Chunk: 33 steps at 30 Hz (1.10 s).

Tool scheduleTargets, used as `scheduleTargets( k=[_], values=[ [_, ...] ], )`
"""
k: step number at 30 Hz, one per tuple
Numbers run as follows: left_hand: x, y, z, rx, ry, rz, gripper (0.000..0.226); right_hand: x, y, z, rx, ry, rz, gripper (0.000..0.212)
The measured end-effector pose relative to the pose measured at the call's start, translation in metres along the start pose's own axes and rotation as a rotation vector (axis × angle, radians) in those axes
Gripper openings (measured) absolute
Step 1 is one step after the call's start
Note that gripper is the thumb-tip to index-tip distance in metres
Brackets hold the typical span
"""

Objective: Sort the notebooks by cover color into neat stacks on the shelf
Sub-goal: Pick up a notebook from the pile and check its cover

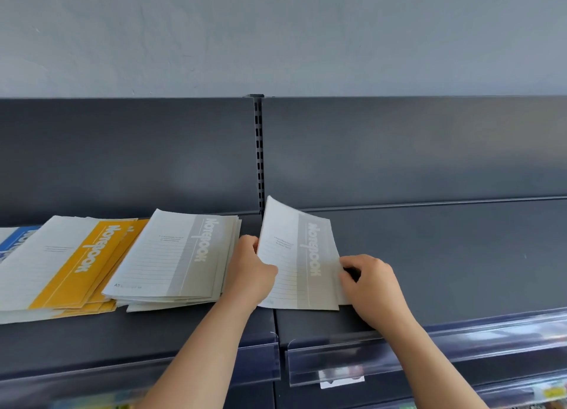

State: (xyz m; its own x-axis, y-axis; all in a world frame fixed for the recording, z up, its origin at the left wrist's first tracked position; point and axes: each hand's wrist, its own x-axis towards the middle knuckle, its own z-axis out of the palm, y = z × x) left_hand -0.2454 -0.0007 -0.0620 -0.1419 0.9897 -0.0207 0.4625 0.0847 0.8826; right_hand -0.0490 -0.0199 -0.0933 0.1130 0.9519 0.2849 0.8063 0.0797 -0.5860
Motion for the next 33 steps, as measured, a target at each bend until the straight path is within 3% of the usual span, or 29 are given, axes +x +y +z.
scheduleTargets(
  k=[5,9,16,19,33],
  values=[
    [-0.009,0.011,-0.016,-0.178,-0.003,0.075,0.030,0.000,-0.011,-0.006,0.161,-0.019,0.016,0.008],
    [-0.015,0.016,-0.035,-0.271,0.012,0.111,0.030,0.003,-0.032,-0.001,0.269,-0.026,0.030,0.021],
    [-0.017,-0.007,-0.093,-0.189,0.234,0.120,0.025,0.005,-0.108,0.013,0.420,-0.048,-0.088,0.024],
    [-0.021,-0.024,-0.127,-0.200,0.297,0.104,0.026,0.002,-0.143,0.031,0.423,-0.043,-0.161,0.013],
    [-0.068,-0.122,-0.345,-0.139,0.420,0.071,0.038,-0.048,-0.347,0.155,0.428,-0.212,-0.284,0.029]
  ],
)
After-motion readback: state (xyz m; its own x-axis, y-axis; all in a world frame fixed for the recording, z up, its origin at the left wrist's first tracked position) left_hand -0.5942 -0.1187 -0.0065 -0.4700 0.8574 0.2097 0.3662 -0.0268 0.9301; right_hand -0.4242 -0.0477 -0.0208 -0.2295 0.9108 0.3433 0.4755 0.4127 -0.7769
